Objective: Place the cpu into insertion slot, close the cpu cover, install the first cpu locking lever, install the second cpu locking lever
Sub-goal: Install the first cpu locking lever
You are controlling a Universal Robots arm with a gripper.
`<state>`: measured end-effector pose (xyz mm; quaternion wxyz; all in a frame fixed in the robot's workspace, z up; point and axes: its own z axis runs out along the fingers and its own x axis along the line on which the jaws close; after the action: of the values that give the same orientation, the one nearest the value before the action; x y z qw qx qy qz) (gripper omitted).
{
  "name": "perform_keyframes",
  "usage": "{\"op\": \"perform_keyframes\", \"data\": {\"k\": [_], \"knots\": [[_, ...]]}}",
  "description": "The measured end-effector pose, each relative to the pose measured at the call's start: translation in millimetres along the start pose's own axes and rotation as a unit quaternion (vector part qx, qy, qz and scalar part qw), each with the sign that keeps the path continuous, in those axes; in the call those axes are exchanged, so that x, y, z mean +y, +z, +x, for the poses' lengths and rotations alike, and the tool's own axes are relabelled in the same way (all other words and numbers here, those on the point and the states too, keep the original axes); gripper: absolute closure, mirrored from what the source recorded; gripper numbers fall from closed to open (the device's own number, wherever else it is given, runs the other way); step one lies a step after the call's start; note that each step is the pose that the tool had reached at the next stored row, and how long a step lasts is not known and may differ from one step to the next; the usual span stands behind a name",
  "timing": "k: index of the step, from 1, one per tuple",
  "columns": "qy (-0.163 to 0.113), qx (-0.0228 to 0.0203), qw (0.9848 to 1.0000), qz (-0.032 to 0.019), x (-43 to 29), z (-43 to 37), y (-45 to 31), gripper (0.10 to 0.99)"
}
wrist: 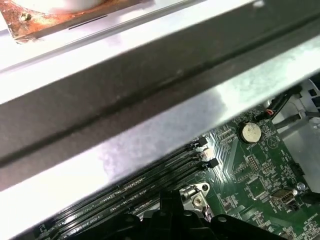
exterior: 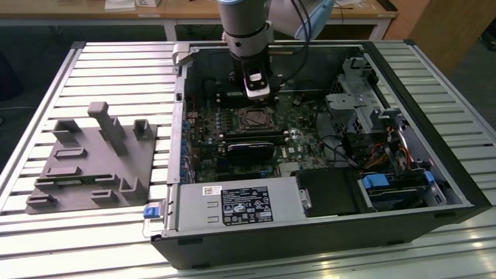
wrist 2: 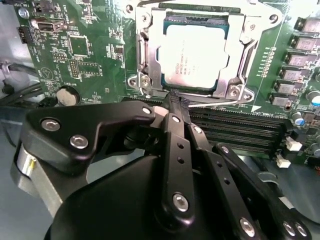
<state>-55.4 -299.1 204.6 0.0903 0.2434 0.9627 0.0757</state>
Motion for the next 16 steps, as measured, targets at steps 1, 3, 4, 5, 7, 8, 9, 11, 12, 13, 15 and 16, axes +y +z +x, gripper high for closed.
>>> {"op": "perform_keyframes", "data": {"k": [1, 3, 4, 5, 7, 8, 9, 11, 12, 13, 15, 16], "knots": [[0.000, 0.0007, 1.0000, -0.0012, 0.4, 0.3, 0.0, 0.980], [0.001, 0.0022, 1.0000, -0.0040, 1.2, 0.7, 0.2, 0.980], [0.001, 0.0027, 1.0000, -0.0050, 1.3, 0.7, 0.1, 0.980], [0.000, 0.0037, 1.0000, -0.0061, 1.5, 0.7, 0.1, 0.980], [-0.004, 0.0056, 0.9999, -0.0082, 1.7, 0.6, 0.2, 0.980], [-0.006, 0.0064, 0.9999, -0.0089, 1.9, 0.7, 0.3, 0.980], [-0.010, 0.0072, 0.9999, -0.0094, 2.1, 0.8, 0.3, 0.980], [-0.017, 0.0086, 0.9998, -0.0103, 2.5, 0.9, 0.3, 0.980], [-0.020, 0.0093, 0.9997, -0.0107, 2.7, 1.0, 0.4, 0.980], [-0.023, 0.0099, 0.9996, -0.0111, 2.9, 1.1, 0.4, 0.980], [-0.029, 0.0110, 0.9995, -0.0119, 3.2, 1.1, 0.5, 0.980], [-0.030, 0.0113, 0.9994, -0.0120, 3.2, 1.1, 0.5, 0.980]]}}
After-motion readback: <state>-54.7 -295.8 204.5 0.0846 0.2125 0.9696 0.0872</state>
